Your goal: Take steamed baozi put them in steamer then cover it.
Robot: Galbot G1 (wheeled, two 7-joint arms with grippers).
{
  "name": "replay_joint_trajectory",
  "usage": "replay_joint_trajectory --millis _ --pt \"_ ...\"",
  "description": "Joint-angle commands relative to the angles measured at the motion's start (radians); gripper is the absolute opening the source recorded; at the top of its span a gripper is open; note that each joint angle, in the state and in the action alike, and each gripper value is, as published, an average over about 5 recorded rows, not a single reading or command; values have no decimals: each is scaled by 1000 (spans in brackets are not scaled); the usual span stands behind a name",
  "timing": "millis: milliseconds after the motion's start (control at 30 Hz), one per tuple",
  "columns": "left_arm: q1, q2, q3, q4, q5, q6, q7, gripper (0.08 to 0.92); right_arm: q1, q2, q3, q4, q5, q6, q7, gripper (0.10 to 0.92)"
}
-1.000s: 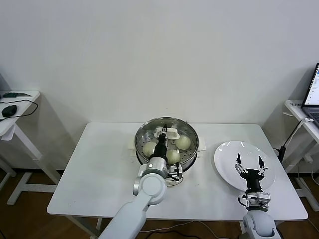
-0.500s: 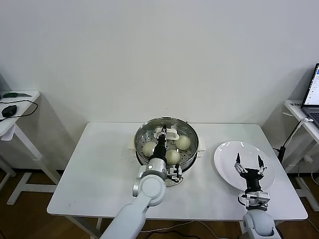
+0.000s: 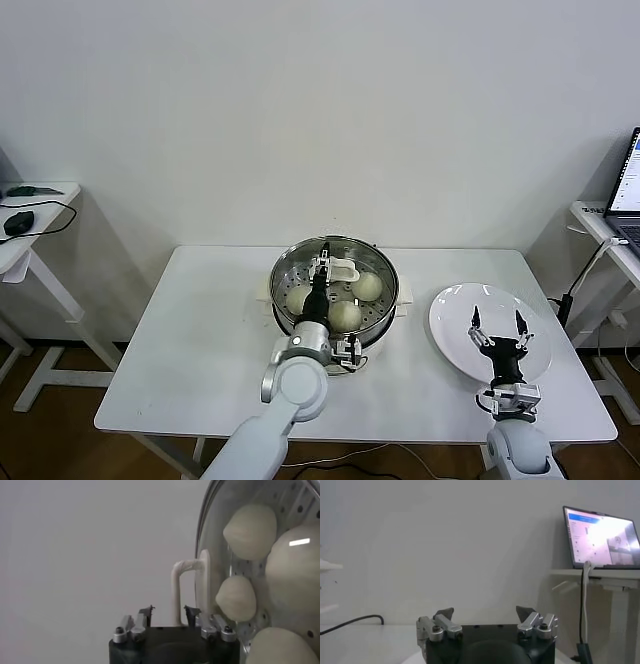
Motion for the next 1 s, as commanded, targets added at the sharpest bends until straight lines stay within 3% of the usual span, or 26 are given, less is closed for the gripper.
replay_joint_trajectory --millis 33,267,400,500,633,800,1000 --pt "47 59 17 -136 -51 14 -1 617 7 -4 -5 20 -2 -16 6 823" --pt "128 130 9 -270 -137 9 -15 753 21 -8 -9 30 -8 -28 14 823" --pt "197 170 -32 -379 -209 -28 -65 816 18 -18 -6 42 -13 -51 21 823" --pt "284 182 -134 -444 -263 -96 -150 822 4 -32 -6 78 22 -112 31 823" --pt "461 167 -377 -504 -443 -211 -255 823 -24 -59 -13 140 45 -241 78 823" --pt "589 101 -619 -420 -685 -524 -331 823 -87 -88 -13 256 65 -339 101 823" --pt "611 89 -685 -328 -1278 -612 -262 823 -106 -82 -10 285 133 -325 40 823"
